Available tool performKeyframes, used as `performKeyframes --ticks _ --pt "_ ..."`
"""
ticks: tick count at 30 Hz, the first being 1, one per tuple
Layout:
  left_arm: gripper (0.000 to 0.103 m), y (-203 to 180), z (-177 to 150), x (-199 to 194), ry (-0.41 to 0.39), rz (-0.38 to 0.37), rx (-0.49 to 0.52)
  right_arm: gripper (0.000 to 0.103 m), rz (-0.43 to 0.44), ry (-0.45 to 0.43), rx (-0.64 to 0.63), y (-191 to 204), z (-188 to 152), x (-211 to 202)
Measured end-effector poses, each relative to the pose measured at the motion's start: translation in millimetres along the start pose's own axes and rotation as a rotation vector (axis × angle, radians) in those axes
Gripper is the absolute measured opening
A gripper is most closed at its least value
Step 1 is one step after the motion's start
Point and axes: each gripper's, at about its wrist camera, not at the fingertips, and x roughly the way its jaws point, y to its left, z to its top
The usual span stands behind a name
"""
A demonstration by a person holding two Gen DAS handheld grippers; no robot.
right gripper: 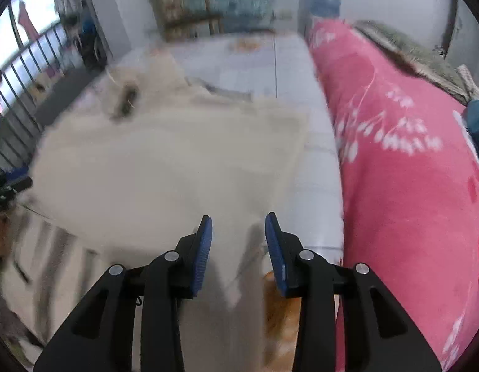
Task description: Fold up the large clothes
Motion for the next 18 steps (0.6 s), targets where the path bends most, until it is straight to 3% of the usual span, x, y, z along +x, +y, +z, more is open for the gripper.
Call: performKeyframes --ticks 5,9,11,14,18 --pt "0.076 -0.6 -19.9 -68.6 -0.084 -0.028 -0.036 0.058 0.044 -0.091 -0.009 40.7 -42.0 -62.2" --pt "0.082 -22.4 -53.7 -94.9 -0.054 -0.067 -0.073 0.066 0.093 -0.078 -0.033 79.5 -86.9 -72.5" --pt "0.083 -40.7 -73.3 -94.7 -0.014 -0.04 -0.05 0.075 0.075 -0.068 -0.053 102.4 -109.2 -68.1" --pt "0.084 -67.2 -97.2 -89.6 0.017 0.066 0.013 0.082 0.054 -0.057 -0.084 133.4 -135.9 -58.6" --pt "0.084 -84.9 -121.5 -72.0 0.056 0.106 0.033 0.085 0.001 -0.027 -0.099 160.1 -154.2 -45.9"
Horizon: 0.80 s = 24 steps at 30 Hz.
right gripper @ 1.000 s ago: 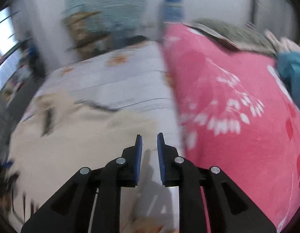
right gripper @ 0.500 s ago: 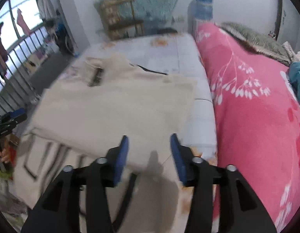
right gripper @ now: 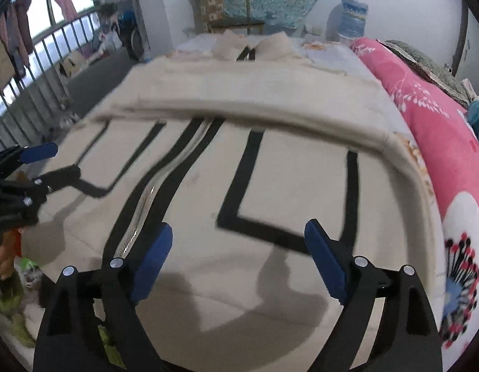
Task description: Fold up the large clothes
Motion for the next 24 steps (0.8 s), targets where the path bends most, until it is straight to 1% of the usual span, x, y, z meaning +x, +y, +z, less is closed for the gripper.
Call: performKeyframes --ticks 1,2,4,5,7,8,11,17,20,22,24 --pt "0.084 0.8 -4.2 3.5 0.011 0.006 -0.004 0.088 0.008 0.006 0.006 0.7 -1.1 3.5" --pt "0.084 1.8 -8.9 9.1 0.029 0.007 -0.018 0.088 -0.003 0.02 0.014 3.2 -3.6 7.7" --pt "0.084 6.0 -14.4 17.1 0.061 0.015 -0.048 0.09 -0.059 0.02 0.035 5.1 -8.2 13.6" --pt "0.086 9.9 -17.2 21.3 0.08 0.018 -0.068 0.093 -0.06 0.023 0.045 4.4 -10.4 16.9" --pt "0.089 16.3 -20.8 22.2 0.077 0.02 -0.097 0.097 -0.079 0.02 0.064 3.0 -12.7 20.4" --pt "0.092 17.2 -21.4 22.9 0.081 0.031 -0.099 0.097 -0.084 0.008 0.065 3.4 -14.3 19.9" --pt "0.095 18.9 -24.4 21.8 0.084 0.048 -0.115 0.097 -0.088 -0.002 0.062 4.8 -15.7 19.9" --pt "0.096 16.4 -25.6 20.8 0.088 0.075 -0.14 0.097 -0.078 -0.01 0.075 5.4 -18.2 19.5" --pt "0.096 15.1 -21.6 22.9 0.097 0.078 -0.142 0.097 -0.076 -0.011 0.087 4.4 -16.8 19.7" --pt "0.096 15.8 -20.7 23.4 0.106 0.077 -0.142 0.097 -0.082 -0.012 0.07 5.8 -16.6 20.0" --pt "0.096 16.0 -20.1 23.8 0.112 0.076 -0.143 0.097 -0.074 -0.002 0.086 2.7 -14.2 18.6"
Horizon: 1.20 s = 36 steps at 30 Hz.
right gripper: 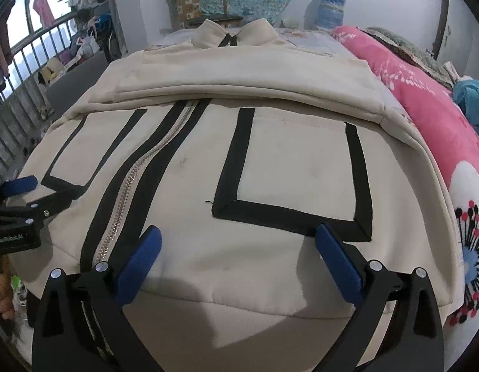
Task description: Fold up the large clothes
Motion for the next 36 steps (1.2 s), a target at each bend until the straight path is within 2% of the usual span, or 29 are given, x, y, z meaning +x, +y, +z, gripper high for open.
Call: performKeyframes --ticks 2,7,9,12,24,30,36 --pt "0.096 0.2 -0.2 0.0 0.0 0.001 -0.001 0.097 0.018 -0.016 0.034 -4.3 2.7 -5.0" --pt "0.096 0.4 1.2 0.4 0.01 0.004 -0.005 0.097 -0.061 -0.036 -0.032 2.2 6.6 -1.6" --pt "0.096 0.3 1.0 0.5 0.012 0.005 -0.006 0.097 -0.032 -0.021 -0.03 2.4 4.4 6.2" --pt "0.096 -0.4 1.2 1.0 0.014 0.012 -0.009 0.097 -0.033 -0.048 -0.03 2.0 1.8 5.5" --pt "0.096 -2.0 -2.0 -2.3 0.013 0.029 -0.027 0.097 -0.021 -0.067 -0.041 0.8 -0.7 5.6" --pt "0.096 19.1 -17.4 -36.6 -0.081 0.052 -0.052 0.097 -0.018 -0.07 -0.046 0.2 -1.4 5.3" --pt "0.095 58.1 -48.2 -71.3 -0.126 0.004 -0.127 0.097 -0.018 -0.072 -0.046 0.3 -2.3 5.2"
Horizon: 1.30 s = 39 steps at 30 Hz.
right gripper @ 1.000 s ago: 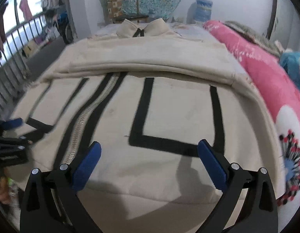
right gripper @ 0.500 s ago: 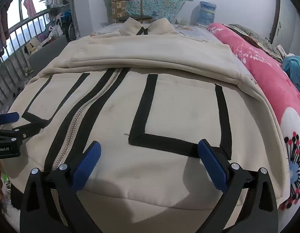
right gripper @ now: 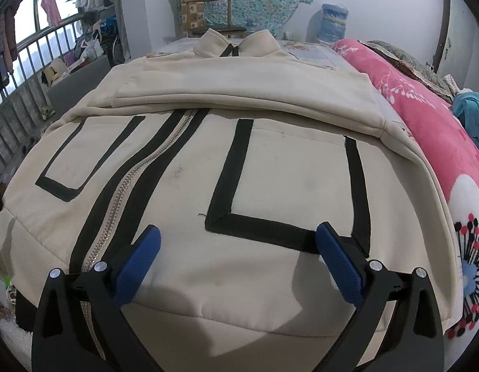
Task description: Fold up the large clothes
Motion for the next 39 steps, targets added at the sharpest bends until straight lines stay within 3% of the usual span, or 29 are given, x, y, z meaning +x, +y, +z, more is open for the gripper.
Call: performKeyframes --ticks 3,7,11,17,26,30,35,39 --pt "0.094 10.5 -18.2 -8.9 0.014 -0.015 -0.005 0.097 -0.001 0.001 -0.002 0.8 0.6 0.1" --pt "0.079 22.3 -38.8 -10.3 0.052 -0.065 -0.032 0.097 0.003 0.001 -0.006 0.4 0.3 -0.1" --pt "0.068 43.2 -55.0 1.7 0.117 -0.126 -0.126 0.097 0.003 0.006 -0.005 -0.3 0.7 0.0" --pt "0.066 64.5 -67.5 21.2 0.17 -0.235 -0.23 0.097 -0.004 0.012 0.001 0.7 2.3 0.7" --pt "0.04 58.0 -67.1 27.6 0.176 -0.303 -0.221 0.097 -0.013 0.017 0.012 0.6 3.9 2.5" --pt "0.029 50.9 -63.5 21.3 0.168 -0.281 -0.179 0.097 -0.015 0.011 0.014 0.8 3.0 2.7" --pt "0.014 35.8 -57.1 16.5 0.211 -0.18 -0.105 0.097 -0.017 0.006 0.017 0.0 2.5 2.9" --pt "0.012 26.6 -51.5 9.5 0.196 -0.156 -0.068 0.097 -0.021 0.018 0.021 0.0 3.9 3.2"
